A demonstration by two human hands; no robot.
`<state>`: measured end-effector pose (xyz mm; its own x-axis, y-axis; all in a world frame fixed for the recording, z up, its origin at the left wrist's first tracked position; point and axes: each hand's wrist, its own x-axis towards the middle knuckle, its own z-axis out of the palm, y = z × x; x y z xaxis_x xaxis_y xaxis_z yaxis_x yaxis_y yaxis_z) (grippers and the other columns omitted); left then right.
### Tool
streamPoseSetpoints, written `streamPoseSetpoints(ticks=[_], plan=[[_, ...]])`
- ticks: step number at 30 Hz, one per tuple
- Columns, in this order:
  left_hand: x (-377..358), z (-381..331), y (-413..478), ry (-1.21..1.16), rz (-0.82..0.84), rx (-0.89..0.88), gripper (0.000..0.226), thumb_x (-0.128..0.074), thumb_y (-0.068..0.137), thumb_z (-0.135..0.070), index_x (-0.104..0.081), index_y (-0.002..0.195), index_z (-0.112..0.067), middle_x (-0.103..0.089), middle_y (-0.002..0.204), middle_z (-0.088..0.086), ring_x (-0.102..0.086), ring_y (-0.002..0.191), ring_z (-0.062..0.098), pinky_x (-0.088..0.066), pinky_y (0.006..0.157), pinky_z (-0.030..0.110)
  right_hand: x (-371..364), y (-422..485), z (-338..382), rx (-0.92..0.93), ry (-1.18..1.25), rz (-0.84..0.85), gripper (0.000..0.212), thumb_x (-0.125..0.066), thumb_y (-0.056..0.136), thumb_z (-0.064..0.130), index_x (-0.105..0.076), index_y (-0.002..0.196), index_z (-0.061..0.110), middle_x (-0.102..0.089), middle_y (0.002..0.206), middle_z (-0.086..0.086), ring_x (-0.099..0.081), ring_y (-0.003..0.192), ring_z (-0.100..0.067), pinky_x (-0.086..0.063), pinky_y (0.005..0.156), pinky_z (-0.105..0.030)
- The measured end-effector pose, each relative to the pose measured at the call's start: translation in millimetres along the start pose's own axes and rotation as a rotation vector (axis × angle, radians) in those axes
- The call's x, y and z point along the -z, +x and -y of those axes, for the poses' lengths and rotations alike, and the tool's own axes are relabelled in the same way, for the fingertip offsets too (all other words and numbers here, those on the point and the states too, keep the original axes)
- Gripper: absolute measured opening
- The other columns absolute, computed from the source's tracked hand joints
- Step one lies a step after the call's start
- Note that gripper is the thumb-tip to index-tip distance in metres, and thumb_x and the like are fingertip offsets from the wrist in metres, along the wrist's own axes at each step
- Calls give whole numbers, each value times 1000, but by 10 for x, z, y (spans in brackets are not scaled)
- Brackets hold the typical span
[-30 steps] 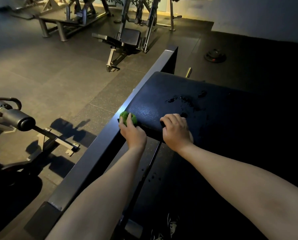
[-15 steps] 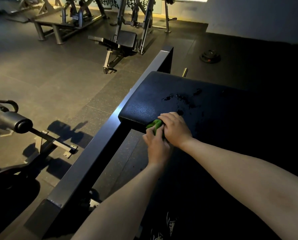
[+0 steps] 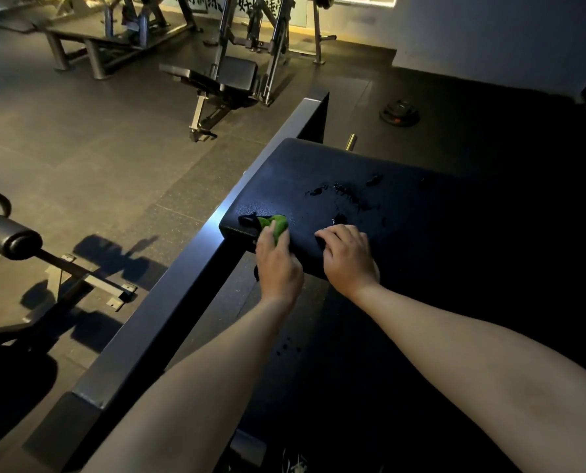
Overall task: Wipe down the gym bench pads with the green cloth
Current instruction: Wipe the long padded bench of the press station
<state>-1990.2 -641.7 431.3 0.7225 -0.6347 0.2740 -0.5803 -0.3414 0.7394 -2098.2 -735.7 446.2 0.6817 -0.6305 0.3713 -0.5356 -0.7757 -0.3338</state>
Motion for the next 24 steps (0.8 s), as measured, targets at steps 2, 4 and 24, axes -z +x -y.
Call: streamPoseSetpoints(ticks=[2, 4, 24], plan=[[-68, -20, -173, -17, 64, -118, 50, -52, 86, -9, -61, 135, -3, -50, 144, 15, -43, 135, 32, -27, 119, 33, -14, 15, -9, -10, 11, -2, 40, -40, 83, 17, -70, 109, 13, -67, 107, -4, -59, 101, -30, -41, 81, -41], [-142, -109, -395, -48, 155, -225, 54, -48, 83, -16, -62, 134, -6, -50, 144, 16, -41, 135, 30, -22, 120, 25, -30, 2, -28, -1, 9, 4, 35, -46, 87, 14, -68, 114, 10, -66, 112, -6, -57, 106, -30, -38, 85, -39], [-103, 83, -254, -189, 97, 191, 76, -41, 95, 7, -11, 161, -15, 20, 166, 12, 14, 153, 18, -1, 124, 30, -74, 23, 11, 5, -65, -31, 42, -31, 77, 7, -66, 100, 10, -62, 100, -10, -57, 96, -33, -43, 78, -39]])
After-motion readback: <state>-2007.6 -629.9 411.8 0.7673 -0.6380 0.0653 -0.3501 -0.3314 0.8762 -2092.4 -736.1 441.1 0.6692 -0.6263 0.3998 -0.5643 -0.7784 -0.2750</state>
